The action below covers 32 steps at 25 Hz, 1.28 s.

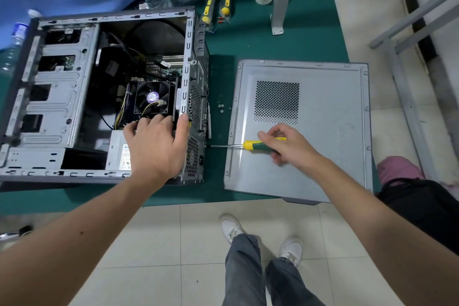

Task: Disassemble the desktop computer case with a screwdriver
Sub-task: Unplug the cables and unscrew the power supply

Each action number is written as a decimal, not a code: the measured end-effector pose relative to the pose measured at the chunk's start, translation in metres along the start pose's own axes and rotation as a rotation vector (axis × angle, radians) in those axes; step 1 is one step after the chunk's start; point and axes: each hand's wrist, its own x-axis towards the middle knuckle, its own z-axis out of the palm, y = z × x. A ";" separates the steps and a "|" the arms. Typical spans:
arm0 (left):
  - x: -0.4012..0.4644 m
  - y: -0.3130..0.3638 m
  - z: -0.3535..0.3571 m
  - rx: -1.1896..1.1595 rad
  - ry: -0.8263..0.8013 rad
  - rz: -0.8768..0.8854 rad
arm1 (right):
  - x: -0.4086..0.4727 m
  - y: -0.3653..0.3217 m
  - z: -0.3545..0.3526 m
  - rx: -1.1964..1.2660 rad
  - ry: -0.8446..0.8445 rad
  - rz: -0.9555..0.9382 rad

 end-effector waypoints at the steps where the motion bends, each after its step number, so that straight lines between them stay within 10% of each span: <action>1: 0.000 0.000 0.000 0.001 0.000 0.000 | 0.002 0.000 0.000 -0.140 0.000 0.023; 7: 0.000 0.000 -0.001 0.000 -0.004 0.001 | 0.005 -0.001 -0.004 0.241 -0.002 -0.074; 12: 0.000 0.001 -0.002 -0.010 -0.007 -0.004 | 0.008 -0.003 0.000 -0.242 0.028 -0.022; 16: -0.001 0.001 -0.002 -0.011 0.002 0.000 | 0.008 -0.002 -0.004 0.219 0.008 -0.098; 21: 0.000 0.001 -0.002 -0.014 0.006 0.000 | 0.010 -0.003 -0.002 -0.170 0.051 -0.032; 25: -0.001 0.001 -0.001 -0.005 0.005 -0.003 | 0.011 -0.002 -0.006 0.225 -0.008 -0.104; 32: 0.000 0.001 -0.002 -0.006 -0.006 -0.007 | 0.013 0.000 -0.005 0.077 0.034 -0.063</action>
